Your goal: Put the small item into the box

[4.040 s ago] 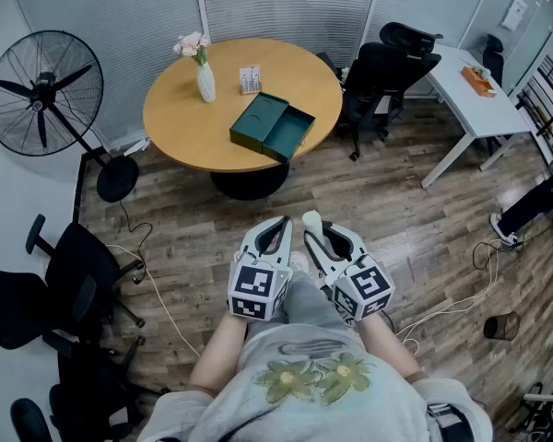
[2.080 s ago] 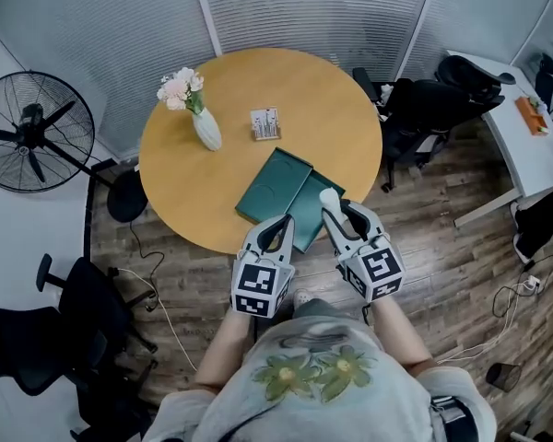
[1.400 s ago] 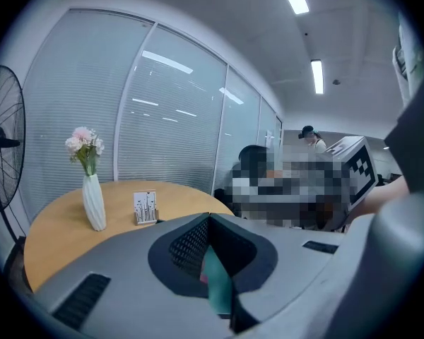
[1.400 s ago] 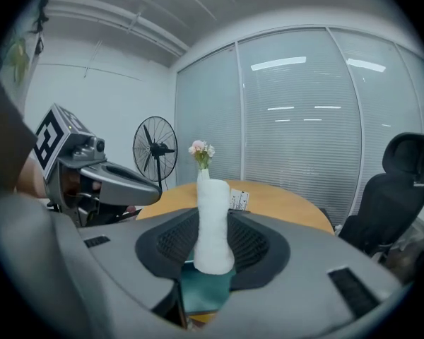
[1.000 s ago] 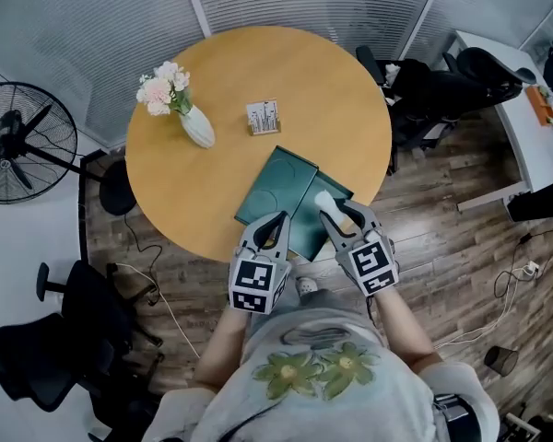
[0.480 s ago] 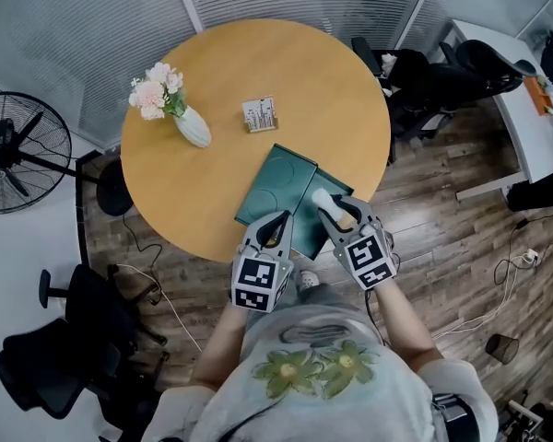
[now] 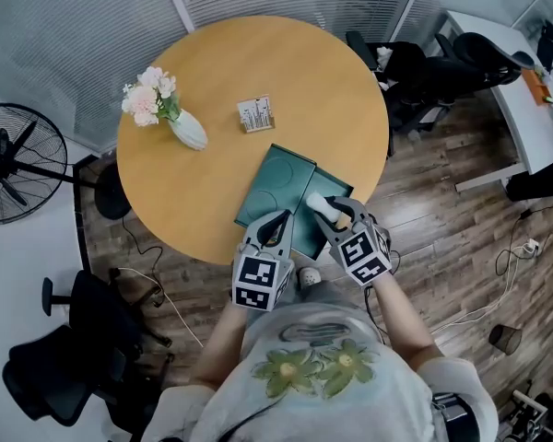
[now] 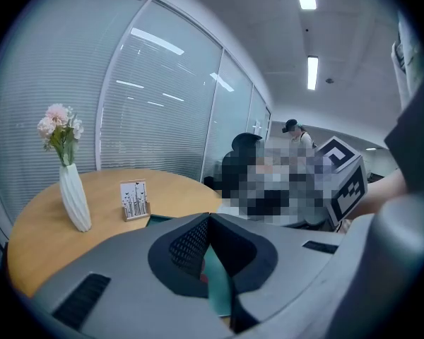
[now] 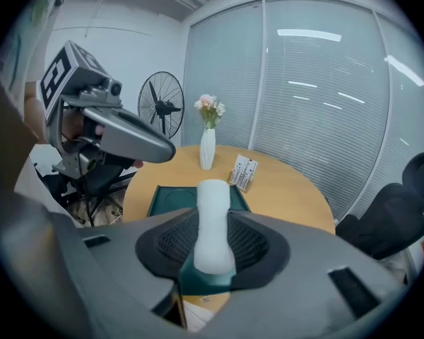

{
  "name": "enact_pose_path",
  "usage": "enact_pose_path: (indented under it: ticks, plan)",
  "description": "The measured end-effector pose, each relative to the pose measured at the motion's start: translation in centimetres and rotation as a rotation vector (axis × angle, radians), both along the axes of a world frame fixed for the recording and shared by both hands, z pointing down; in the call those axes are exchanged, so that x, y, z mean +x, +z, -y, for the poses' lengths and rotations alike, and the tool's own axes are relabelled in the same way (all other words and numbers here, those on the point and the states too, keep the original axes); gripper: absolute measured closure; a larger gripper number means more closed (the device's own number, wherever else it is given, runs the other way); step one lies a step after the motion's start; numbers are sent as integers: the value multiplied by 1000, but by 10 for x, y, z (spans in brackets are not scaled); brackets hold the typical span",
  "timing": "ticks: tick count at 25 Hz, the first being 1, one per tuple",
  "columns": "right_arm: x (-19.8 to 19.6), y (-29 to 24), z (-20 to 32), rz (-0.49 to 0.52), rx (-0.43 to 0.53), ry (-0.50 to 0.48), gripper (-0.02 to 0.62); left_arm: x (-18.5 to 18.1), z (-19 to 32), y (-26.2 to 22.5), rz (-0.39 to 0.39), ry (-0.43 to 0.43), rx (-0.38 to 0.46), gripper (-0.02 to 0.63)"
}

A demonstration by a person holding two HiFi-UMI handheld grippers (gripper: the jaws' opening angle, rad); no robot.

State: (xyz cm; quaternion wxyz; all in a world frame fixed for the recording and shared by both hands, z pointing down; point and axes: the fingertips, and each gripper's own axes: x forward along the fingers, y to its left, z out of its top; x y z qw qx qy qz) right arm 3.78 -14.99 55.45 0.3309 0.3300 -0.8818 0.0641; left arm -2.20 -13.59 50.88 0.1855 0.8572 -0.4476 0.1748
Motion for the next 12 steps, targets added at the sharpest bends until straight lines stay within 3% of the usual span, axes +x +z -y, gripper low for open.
enact_pose_path:
  ticks: [12]
  plan:
    - [2,39,0,-75,-86,-23,460,-2,8,9,12,13,-18,606]
